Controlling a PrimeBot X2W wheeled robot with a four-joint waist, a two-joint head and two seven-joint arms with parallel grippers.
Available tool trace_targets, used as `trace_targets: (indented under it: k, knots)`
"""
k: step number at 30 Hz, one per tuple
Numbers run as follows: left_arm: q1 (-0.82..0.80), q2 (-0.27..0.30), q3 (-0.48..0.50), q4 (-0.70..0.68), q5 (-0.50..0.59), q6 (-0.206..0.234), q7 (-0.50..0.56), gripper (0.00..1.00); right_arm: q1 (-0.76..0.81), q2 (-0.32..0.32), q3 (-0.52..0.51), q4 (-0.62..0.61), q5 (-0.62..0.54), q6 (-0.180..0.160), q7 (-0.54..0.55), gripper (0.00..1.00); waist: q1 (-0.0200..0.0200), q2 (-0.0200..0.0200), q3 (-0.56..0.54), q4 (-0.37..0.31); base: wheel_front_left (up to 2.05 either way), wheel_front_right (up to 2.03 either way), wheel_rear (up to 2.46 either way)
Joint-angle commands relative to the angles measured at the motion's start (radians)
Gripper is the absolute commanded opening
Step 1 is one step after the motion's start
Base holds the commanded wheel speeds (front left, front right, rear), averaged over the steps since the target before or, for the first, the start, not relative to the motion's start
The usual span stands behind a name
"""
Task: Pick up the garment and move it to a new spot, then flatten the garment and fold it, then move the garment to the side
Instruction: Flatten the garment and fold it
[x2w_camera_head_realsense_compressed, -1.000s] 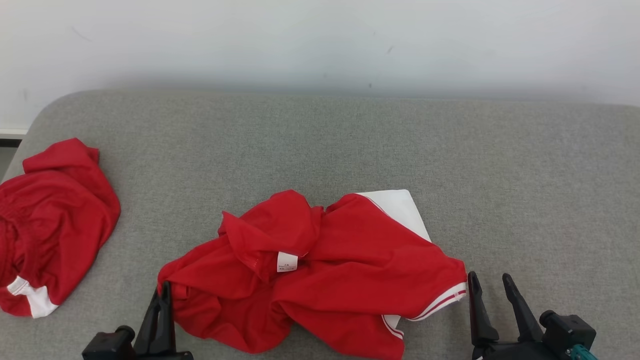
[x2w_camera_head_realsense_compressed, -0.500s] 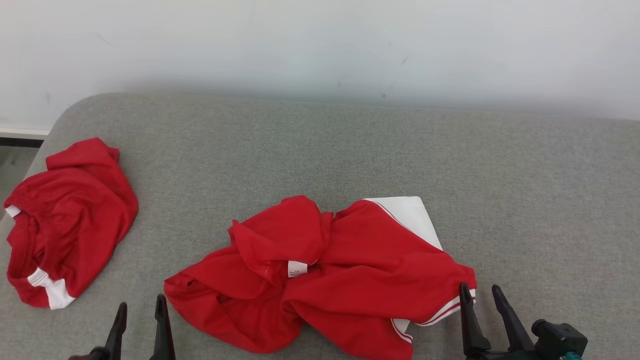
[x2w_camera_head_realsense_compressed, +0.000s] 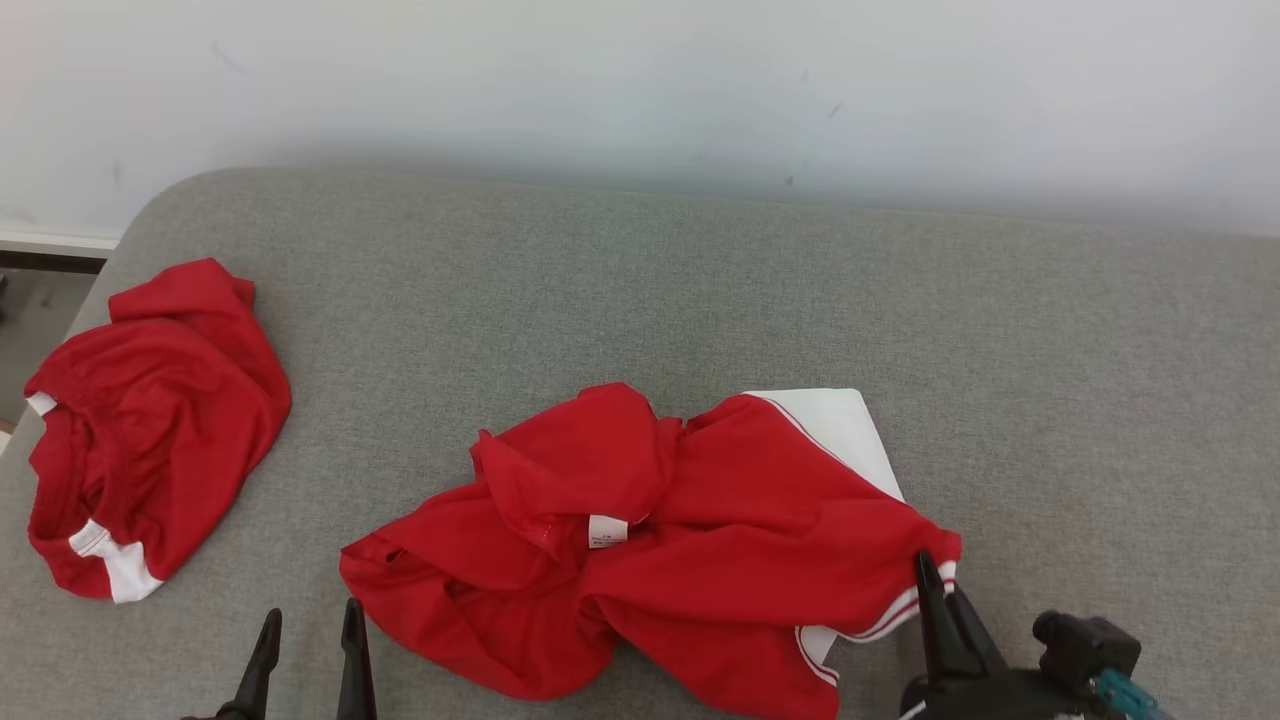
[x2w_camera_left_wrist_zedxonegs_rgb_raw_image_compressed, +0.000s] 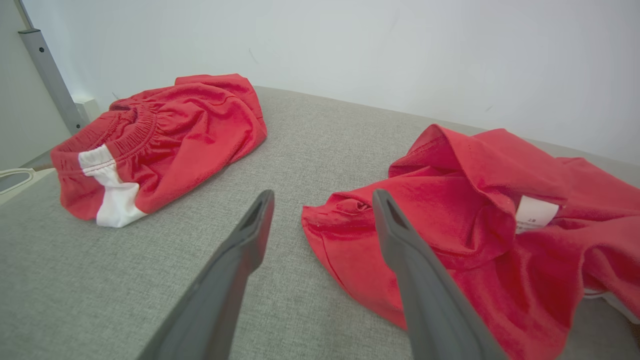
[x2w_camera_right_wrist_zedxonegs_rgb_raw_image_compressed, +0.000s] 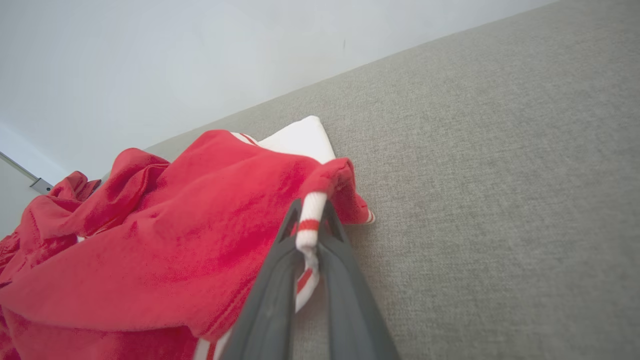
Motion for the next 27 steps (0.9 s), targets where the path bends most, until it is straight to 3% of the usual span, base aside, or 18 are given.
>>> trace_targets:
  k: [1, 5, 11, 19, 27]
  knots:
    - [0.001, 0.0, -0.004, -0.003, -0.003, 0.005, -0.004, 1.0, -0.022, -0.001, 0.005, 0.005, 0.003, 0.003, -0.001, 0.0, 0.0, 0.0, 0.002, -0.001, 0.0, 0.0, 0.0]
    - [-0.015, -0.001, -0.017, 0.004, -0.011, 0.006, -0.004, 1.0, -0.11, -0.005, -0.012, 0.019, -0.037, 0.003, -0.001, 0.0, 0.0, 0.0, 0.006, 0.004, 0.0, 0.0, 0.0]
    - [-0.047, 0.0, -0.045, 0.015, -0.023, 0.004, -0.004, 1.0, -0.324, -0.076, -0.012, 0.057, -0.085, 0.003, -0.001, 0.0, 0.0, 0.0, 0.033, 0.035, 0.0, 0.0, 0.0]
    - [-0.093, 0.0, -0.099, 0.029, -0.057, 0.009, -0.004, 1.0, -0.66, -0.157, 0.014, 0.303, -0.131, 0.003, -0.001, 0.0, 0.0, 0.0, 0.091, 0.11, 0.0, 0.0, 0.0]
    - [-0.129, -0.001, -0.155, 0.033, -0.077, 0.02, -0.004, 1.0, -0.809, -0.17, -0.04, 0.51, -0.23, 0.003, -0.001, 0.0, 0.0, 0.0, 0.136, 0.157, 0.0, 0.0, 0.0]
